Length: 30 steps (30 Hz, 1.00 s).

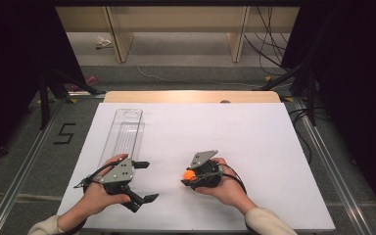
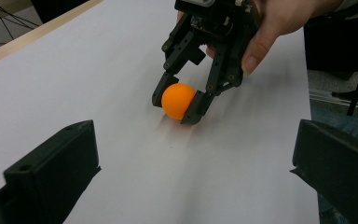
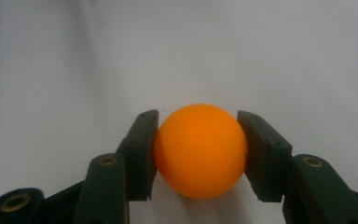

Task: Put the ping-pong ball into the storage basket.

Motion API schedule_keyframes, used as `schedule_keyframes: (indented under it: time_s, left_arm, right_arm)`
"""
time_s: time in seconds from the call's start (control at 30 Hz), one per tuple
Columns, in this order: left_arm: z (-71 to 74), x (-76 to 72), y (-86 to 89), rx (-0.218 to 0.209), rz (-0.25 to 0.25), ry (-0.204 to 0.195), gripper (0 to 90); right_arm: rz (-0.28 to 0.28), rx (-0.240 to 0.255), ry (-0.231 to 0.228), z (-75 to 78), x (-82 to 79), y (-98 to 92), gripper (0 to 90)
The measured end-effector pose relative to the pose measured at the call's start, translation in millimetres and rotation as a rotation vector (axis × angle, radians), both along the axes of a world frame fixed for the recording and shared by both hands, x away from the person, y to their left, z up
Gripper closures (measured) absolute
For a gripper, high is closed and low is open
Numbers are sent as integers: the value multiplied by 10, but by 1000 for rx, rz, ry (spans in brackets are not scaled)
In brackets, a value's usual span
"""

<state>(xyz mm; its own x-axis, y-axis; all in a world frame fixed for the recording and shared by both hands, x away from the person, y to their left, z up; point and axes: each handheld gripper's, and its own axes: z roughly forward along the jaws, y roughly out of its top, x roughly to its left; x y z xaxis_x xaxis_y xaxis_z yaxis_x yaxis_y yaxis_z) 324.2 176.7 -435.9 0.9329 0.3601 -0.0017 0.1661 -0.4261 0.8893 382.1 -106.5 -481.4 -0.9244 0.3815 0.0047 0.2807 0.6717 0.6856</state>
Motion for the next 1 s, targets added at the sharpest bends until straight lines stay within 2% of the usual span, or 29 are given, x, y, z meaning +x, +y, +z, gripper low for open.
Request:
schedule_keyframes:
  time_s: [1.0]
  left_arm:
    - [1,-2,0,-3,-2,0,0]
  right_arm:
    - [-25,55,-26,143,9,-23,514]
